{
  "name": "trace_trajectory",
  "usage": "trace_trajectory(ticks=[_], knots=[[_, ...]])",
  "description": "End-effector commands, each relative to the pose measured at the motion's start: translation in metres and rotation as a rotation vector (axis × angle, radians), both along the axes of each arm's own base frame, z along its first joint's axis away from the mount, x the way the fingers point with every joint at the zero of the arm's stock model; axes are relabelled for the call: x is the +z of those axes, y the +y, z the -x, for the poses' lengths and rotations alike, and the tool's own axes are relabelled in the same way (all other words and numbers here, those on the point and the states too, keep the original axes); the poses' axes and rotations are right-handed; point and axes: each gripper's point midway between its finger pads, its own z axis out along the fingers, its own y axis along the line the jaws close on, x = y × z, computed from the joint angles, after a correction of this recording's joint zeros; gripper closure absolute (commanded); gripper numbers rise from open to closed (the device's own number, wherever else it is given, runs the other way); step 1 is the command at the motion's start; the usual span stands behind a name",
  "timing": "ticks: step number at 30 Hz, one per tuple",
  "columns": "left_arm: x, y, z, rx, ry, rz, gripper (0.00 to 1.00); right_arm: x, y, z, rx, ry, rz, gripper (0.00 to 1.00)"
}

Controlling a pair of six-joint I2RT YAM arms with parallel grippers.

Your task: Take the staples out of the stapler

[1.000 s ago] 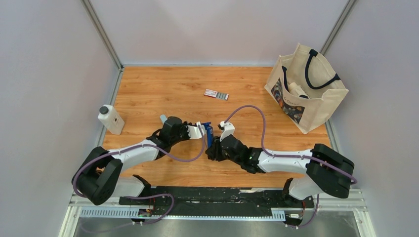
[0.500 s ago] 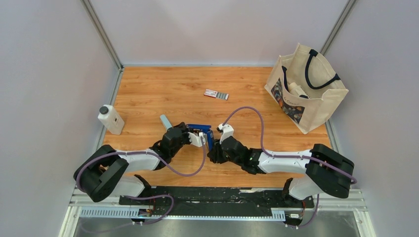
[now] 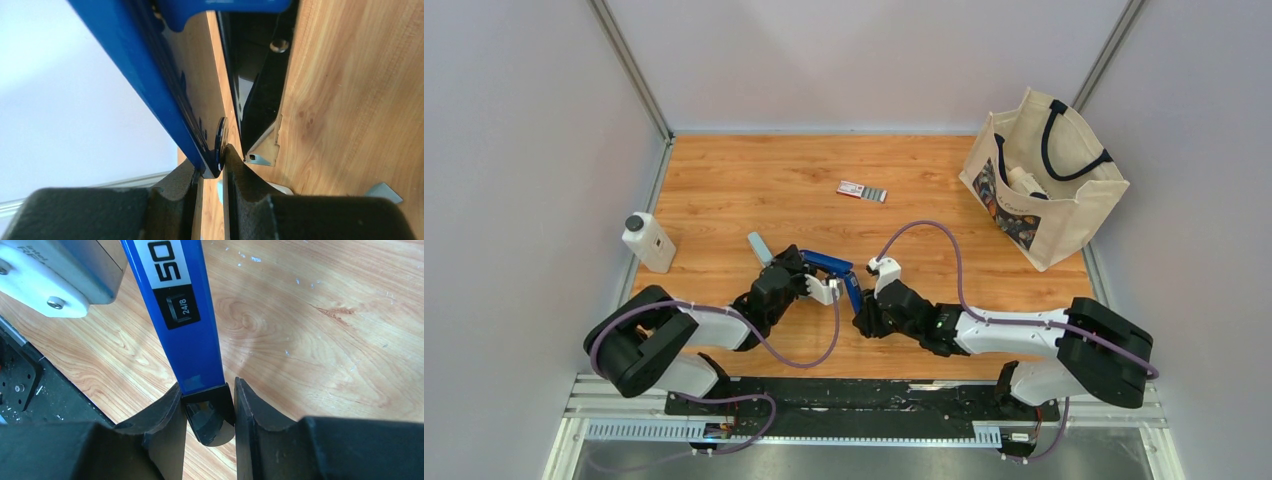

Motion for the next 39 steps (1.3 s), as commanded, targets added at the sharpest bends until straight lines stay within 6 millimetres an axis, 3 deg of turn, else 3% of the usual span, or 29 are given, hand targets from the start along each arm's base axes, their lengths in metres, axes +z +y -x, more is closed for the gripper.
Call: trace_trajectory(ticks=[1,5,9,10,13,17,18,19,24,30,34,39], knots=[[-0.010,0.014,0.011,0.023,0.039,-0.116,0.98,0.079,0.021,-0.050,-0.202,-0.138,-0.263,1.00],[0.008,0.003,0.025,0.051,0.242,0.058,0.87,0.116,0.027,-0.073,-0.248,-0.193,-0.318,1.00],[0.015,-0.010,0.043,0.101,0.482,0.176,0.79,0.161,0.010,-0.104,-0.353,-0.256,-0.373,1.00],[0.012,-0.014,0.053,0.084,0.544,0.196,0.72,0.171,0.005,-0.110,-0.374,-0.272,-0.377,1.00],[0.015,-0.027,0.072,0.085,0.687,0.283,0.68,0.190,-0.015,-0.126,-0.432,-0.306,-0.359,1.00],[0.023,-0.036,0.091,0.052,0.792,0.340,0.47,0.199,-0.049,-0.141,-0.510,-0.330,-0.312,1.00],[0.024,-0.036,0.094,0.056,0.808,0.343,0.30,0.201,-0.058,-0.144,-0.526,-0.338,-0.301,1.00],[0.028,-0.036,0.095,0.056,0.810,0.351,0.20,0.201,-0.067,-0.147,-0.546,-0.342,-0.286,1.00],[0.055,-0.029,0.084,0.113,0.758,0.410,0.20,0.203,-0.107,-0.167,-0.619,-0.394,-0.226,1.00],[0.100,-0.012,0.065,0.217,0.780,0.572,0.19,0.166,-0.152,-0.203,-0.725,-0.393,0.069,1.00],[0.110,-0.004,0.069,0.229,0.831,0.606,0.19,0.131,-0.176,-0.230,-0.783,-0.344,0.261,1.00],[0.117,0.001,0.078,0.218,0.874,0.657,0.18,0.115,-0.197,-0.258,-0.830,-0.327,0.311,1.00]])
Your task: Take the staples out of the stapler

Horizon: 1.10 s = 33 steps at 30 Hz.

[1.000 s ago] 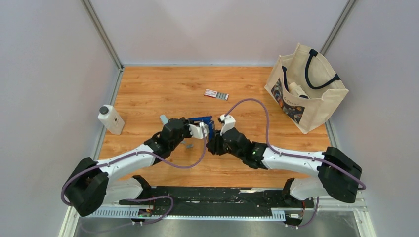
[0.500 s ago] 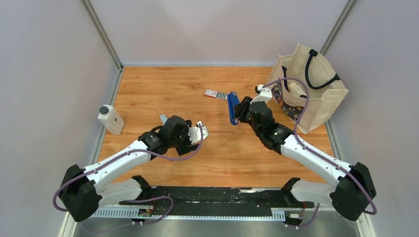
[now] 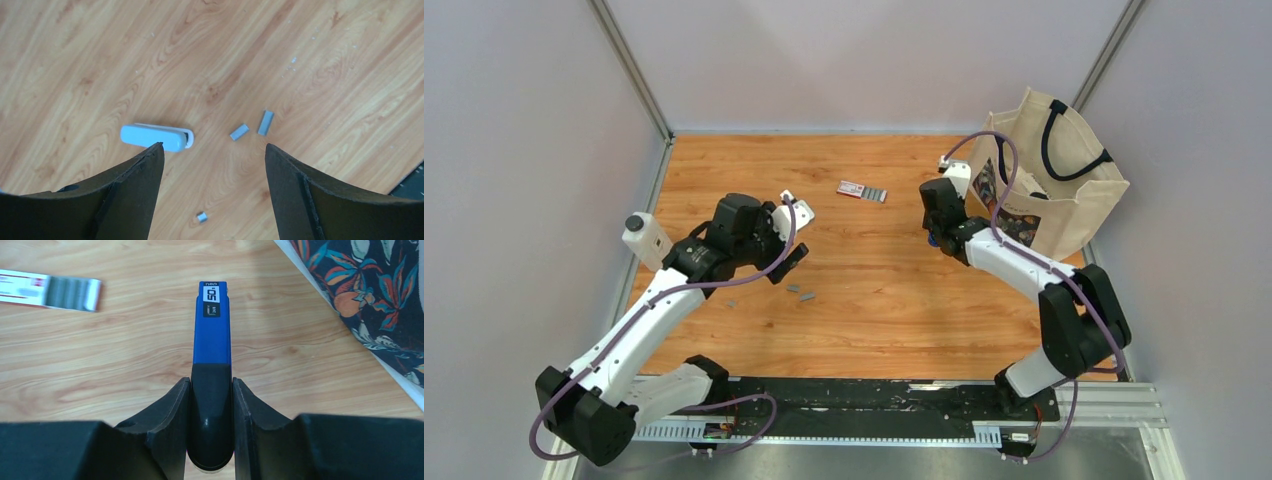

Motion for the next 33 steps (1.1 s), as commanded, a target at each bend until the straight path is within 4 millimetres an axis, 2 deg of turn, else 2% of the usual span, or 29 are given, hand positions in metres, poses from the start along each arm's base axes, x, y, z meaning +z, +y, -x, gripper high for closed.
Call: trace_trajectory(ticks=[1,5,7,11,15,19,25,29,31,32,33], knots=[[0.011,-0.002,0.021,-0.023,0.088,0.091,0.18,0.033,-0.024,-0.038,-0.082,-0.106,0.026,1.00],[0.015,-0.002,0.025,-0.031,0.116,0.111,0.18,0.016,-0.036,-0.052,-0.109,-0.063,0.045,1.00],[0.015,-0.001,0.024,-0.032,0.121,0.111,0.17,0.003,-0.034,-0.053,-0.100,-0.033,0.048,1.00],[0.013,0.000,0.021,-0.017,0.130,0.107,0.17,-0.022,-0.037,-0.047,-0.111,0.027,0.050,1.00],[0.011,0.002,0.019,-0.013,0.122,0.102,0.17,-0.038,-0.042,-0.036,-0.111,0.067,0.071,1.00],[0.009,0.003,0.017,-0.005,0.113,0.098,0.16,-0.045,-0.049,-0.024,-0.122,0.105,0.069,1.00],[0.005,0.003,0.017,0.003,0.114,0.102,0.16,-0.039,-0.049,0.000,-0.111,0.120,0.018,1.00],[0.005,0.003,0.022,-0.018,0.109,0.105,0.16,-0.042,-0.056,0.014,-0.123,0.144,0.030,0.99],[0.007,0.003,0.024,-0.023,0.107,0.108,0.16,-0.043,-0.057,0.018,-0.124,0.169,0.033,0.92],[0.007,0.003,0.024,-0.023,0.107,0.108,0.16,-0.043,-0.056,0.019,-0.124,0.178,0.028,0.85],[0.008,0.004,0.025,-0.019,0.108,0.104,0.16,-0.044,-0.055,0.021,-0.123,0.187,0.021,0.71]])
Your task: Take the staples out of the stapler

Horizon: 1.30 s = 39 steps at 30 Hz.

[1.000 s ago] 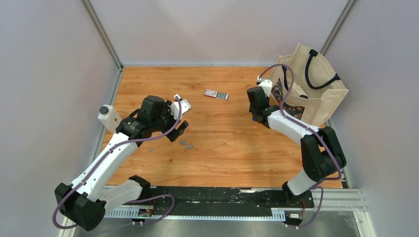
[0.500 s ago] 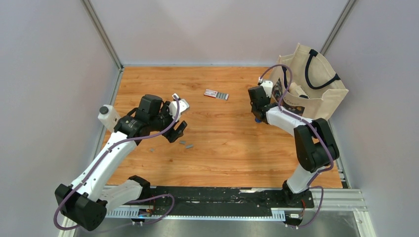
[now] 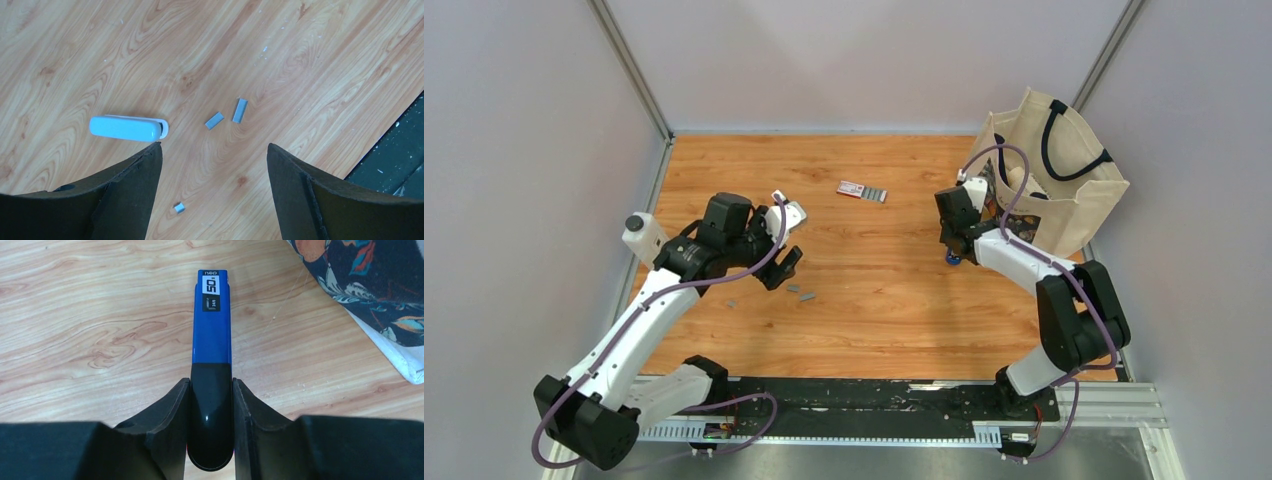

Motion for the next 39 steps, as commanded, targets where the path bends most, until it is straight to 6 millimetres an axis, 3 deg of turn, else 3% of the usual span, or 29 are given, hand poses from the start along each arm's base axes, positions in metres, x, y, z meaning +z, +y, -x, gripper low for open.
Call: trace_trajectory(ticks=[1,10,14,16,18,22,25,30,34,39], knots=[[0.013,-0.001,0.001,0.003,-0.029,0.033,0.15,0.013,-0.001,0.004,-0.027,-0.003,-0.032,0.64],[0.014,0.001,0.002,0.005,-0.051,0.031,0.15,0.015,0.016,0.033,-0.015,0.042,-0.110,0.60],[0.011,0.001,-0.003,0.008,-0.059,0.027,0.15,0.039,0.036,0.033,0.036,-0.036,-0.146,0.54],[0.010,0.000,-0.004,0.007,-0.050,0.029,0.15,0.057,0.049,0.018,0.064,-0.077,-0.185,0.52],[0.011,-0.001,-0.007,0.012,-0.042,0.035,0.15,0.085,0.069,-0.010,0.101,-0.136,-0.227,0.50],[0.013,-0.002,-0.013,0.021,-0.020,0.053,0.14,0.101,0.114,-0.066,0.158,-0.124,-0.281,0.43],[0.012,0.001,-0.018,0.030,-0.007,0.052,0.14,0.093,0.149,-0.110,0.195,-0.115,-0.284,0.36],[0.014,0.010,-0.026,0.054,0.004,0.060,0.14,0.060,0.182,-0.173,0.220,-0.090,-0.250,0.22],[0.012,0.012,-0.026,0.054,0.023,0.064,0.14,0.034,0.196,-0.202,0.233,-0.102,-0.235,0.12],[0.009,0.012,-0.026,0.049,0.035,0.066,0.14,0.020,0.205,-0.221,0.235,-0.158,-0.258,0.11]])
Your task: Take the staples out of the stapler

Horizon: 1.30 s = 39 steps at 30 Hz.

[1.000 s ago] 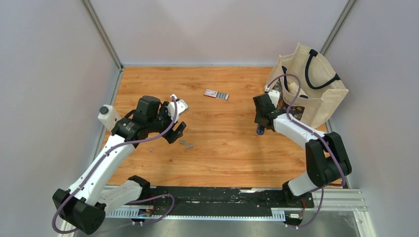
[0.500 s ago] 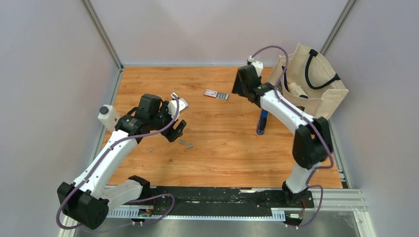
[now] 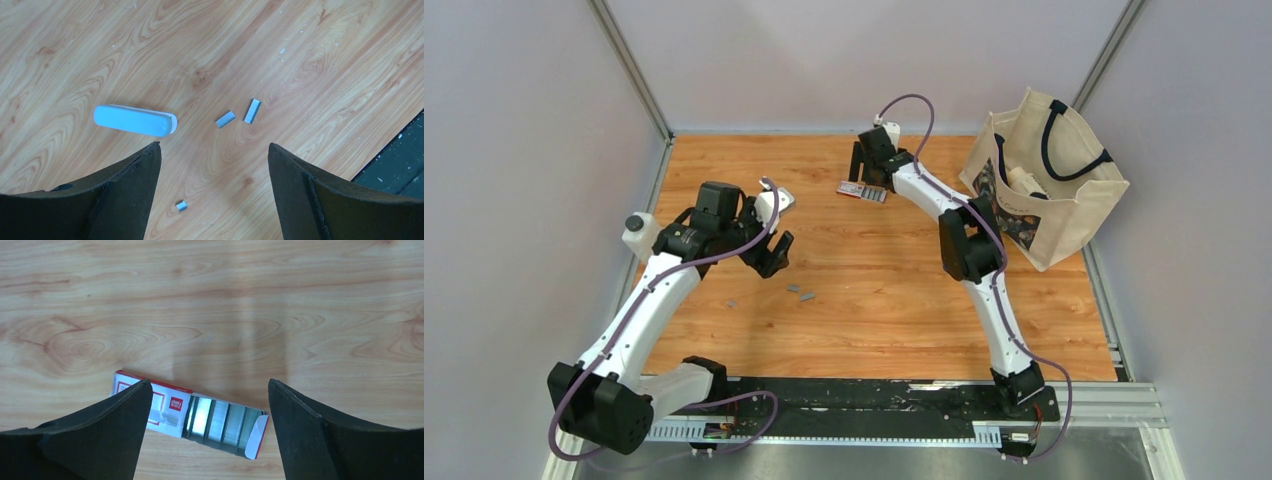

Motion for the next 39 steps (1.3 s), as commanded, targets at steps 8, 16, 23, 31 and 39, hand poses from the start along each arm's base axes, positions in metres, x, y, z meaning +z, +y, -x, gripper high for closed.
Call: trace_trajectory(ticks=[8,16,23,31,39], knots=[[0.010,-0.010,0.000,-0.043,-0.006,0.051,0.14,0.009,0.005,-0.032,-0.049,-0.091,0.003,0.12],[0.009,-0.011,0.004,-0.059,0.002,0.056,0.13,-0.007,-0.009,-0.025,-0.118,-0.052,0.136,0.13],[0.015,-0.011,0.011,-0.073,-0.001,0.064,0.13,-0.016,-0.005,-0.017,-0.087,0.004,0.139,0.13],[0.014,-0.007,0.016,-0.077,-0.025,0.059,0.13,-0.029,0.003,-0.001,-0.044,0.068,0.129,0.13],[0.011,-0.005,0.019,-0.079,-0.032,0.054,0.13,-0.039,0.012,0.010,-0.006,0.105,0.136,0.14]])
